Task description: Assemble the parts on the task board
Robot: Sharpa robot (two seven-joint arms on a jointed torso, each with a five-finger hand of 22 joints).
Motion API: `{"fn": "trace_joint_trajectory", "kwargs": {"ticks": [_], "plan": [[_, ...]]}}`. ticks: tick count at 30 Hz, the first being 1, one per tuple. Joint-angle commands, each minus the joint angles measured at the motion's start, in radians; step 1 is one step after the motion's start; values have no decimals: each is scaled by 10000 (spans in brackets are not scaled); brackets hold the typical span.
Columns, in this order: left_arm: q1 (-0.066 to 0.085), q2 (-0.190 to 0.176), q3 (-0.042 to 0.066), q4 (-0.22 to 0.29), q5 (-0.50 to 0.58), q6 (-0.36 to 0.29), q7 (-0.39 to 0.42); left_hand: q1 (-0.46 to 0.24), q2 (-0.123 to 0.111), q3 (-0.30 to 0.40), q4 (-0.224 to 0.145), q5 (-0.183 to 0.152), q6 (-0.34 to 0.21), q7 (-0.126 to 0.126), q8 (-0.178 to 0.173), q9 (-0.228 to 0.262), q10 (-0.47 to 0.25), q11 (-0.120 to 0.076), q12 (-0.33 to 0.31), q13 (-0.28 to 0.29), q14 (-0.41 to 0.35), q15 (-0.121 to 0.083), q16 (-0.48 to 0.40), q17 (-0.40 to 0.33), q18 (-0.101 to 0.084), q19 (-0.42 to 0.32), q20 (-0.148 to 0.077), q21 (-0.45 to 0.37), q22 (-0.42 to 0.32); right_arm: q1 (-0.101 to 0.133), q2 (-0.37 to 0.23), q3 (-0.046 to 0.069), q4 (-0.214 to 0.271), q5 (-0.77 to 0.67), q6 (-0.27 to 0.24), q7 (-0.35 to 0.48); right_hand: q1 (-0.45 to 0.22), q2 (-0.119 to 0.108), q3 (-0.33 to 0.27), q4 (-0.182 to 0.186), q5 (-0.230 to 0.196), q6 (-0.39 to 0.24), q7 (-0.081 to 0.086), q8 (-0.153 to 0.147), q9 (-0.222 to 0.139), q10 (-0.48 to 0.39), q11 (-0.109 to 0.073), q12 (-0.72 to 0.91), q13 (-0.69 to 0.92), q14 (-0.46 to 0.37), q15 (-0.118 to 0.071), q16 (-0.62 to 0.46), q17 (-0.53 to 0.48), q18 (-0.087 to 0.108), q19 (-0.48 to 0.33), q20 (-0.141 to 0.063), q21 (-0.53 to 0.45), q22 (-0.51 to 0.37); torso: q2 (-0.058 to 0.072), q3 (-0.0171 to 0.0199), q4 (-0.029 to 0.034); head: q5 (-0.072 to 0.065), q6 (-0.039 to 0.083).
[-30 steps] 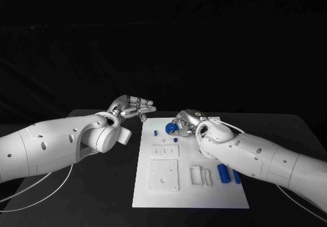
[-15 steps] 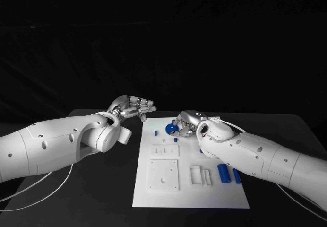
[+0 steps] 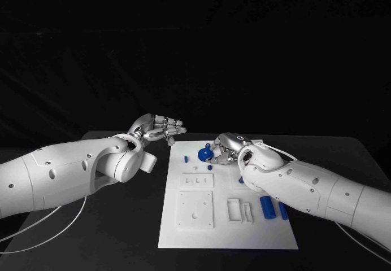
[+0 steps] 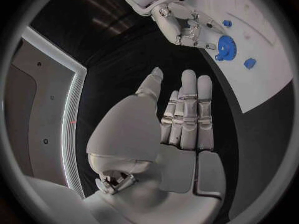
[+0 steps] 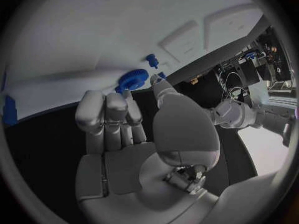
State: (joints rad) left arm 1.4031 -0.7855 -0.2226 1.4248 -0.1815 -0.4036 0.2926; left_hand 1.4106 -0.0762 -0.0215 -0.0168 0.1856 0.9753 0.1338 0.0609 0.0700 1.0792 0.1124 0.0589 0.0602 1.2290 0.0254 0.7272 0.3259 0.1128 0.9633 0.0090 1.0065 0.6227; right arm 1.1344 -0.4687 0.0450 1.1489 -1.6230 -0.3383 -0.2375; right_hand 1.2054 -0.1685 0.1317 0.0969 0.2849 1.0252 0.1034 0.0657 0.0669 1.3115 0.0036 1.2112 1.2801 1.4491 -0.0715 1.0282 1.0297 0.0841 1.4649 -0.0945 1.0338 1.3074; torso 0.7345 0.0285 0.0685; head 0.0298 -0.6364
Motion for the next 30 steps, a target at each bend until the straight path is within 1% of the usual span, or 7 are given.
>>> {"fn": "trace_joint_trajectory", "kwargs": {"ticks": [1, 7, 12, 16, 20, 24, 30], "plan": [[17, -8, 7, -8, -16, 28, 80, -15, 83, 13, -52, 27, -86, -4, 23, 3, -51, 12, 25, 15, -49, -7, -2, -13, 200, -53, -6, -60, 16, -13, -161, 8, 188, 76, -920, 8, 42, -68, 17, 42, 45, 43, 23, -29, -5, 54, 12, 49, 7, 11, 25, 66, 8, 107, 694, 64, 37, 1298, -11, 7, -32, 1, 26], [17, -50, 8, -53, -16, 14, 102, -15, 83, 13, -52, 27, -86, -4, 23, 3, -51, 12, 25, 15, -49, -7, -2, -13, 200, -53, -6, -60, 16, -13, -624, 205, 701, 363, -1350, 82, 71, -133, -81, 51, 48, -43, 41, -28, -5, 46, 26, 31, -6, 8, 33, 64, 1, 113, 695, 73, 31, 1290, -24, 8, -70, -42, 86], [17, -76, 8, -122, -14, 20, 109, -15, 83, 13, -52, 27, -86, -4, 23, 3, -51, 12, 25, 15, -49, -7, -2, -13, 200, -53, -6, -60, 16, -11, -1213, 526, 1229, 762, -1282, 194, 160, -118, -36, 13, 28, 1, 34, -27, -6, 47, 21, 31, -6, 6, 33, 55, -11, 111, 690, 75, 35, 1293, -71, 27, -167, -59, 123], [17, -96, 8, -156, -8, 57, 114, -15, 72, 18, -43, 19, -81, -13, 23, 5, -11, 3, 27, 15, -48, -10, -5, -15, 197, -53, -7, -73, 29, -9, -1777, 801, 1407, 1381, -880, 712, 398, -35, 432, -459, 47, 118, 26, -36, -11, 39, 13, 24, -6, -1, 27, 14, -45, 94, 680, 65, 49, 1308, -96, 34, -242, -128, 172], [16, -106, 8, -183, -3, 68, 128, -22, 100, 1, -60, 24, -89, -1, 22, 2, 131, -34, 26, 14, 36, -43, 71, 18, 187, -44, -31, -62, 40, -7, -2248, 1010, 1280, 2089, -364, 1436, 464, 101, 522, -1210, 293, 181, 47, -31, -11, 30, 25, 30, 9, -3, 32, -7, -38, 70, 664, 82, 52, 1325, -124, 39, -303, -204, 269], [16, -102, 7, -231, 0, 72, 157, -31, 126, -25, -84, 24, -79, -7, 23, 4, 211, -53, 28, 14, 11, -54, 100, 32, 166, -56, -50, -62, 48, -5, -2551, 1191, 795, 2584, 142, 2181, 582, 345, 60, -1749, 744, 167, 56, -26, -8, 10, 37, 26, 14, -12, 50, 16, 63, 51, 659, 81, 73, 1338, -148, 67, -356, -239, 273], [6, -93, 7, -293, 0, 92, 175, -36, 141, -55, -123, 23, -83, -14, 24, 3, 196, -48, 23, 13, -17, -49, 88, 16, 152, -72, -50, -85, 45, -4, -2678, 1291, 171, 2795, 562, 2609, 622, 411, -71, -1922, 743, 125, 35, -33, -12, -3, 10, 11, 6, -5, 38, 26, 113, 50, 656, 82, 96, 1344, -136, 81, -314, -288, 235]]}}
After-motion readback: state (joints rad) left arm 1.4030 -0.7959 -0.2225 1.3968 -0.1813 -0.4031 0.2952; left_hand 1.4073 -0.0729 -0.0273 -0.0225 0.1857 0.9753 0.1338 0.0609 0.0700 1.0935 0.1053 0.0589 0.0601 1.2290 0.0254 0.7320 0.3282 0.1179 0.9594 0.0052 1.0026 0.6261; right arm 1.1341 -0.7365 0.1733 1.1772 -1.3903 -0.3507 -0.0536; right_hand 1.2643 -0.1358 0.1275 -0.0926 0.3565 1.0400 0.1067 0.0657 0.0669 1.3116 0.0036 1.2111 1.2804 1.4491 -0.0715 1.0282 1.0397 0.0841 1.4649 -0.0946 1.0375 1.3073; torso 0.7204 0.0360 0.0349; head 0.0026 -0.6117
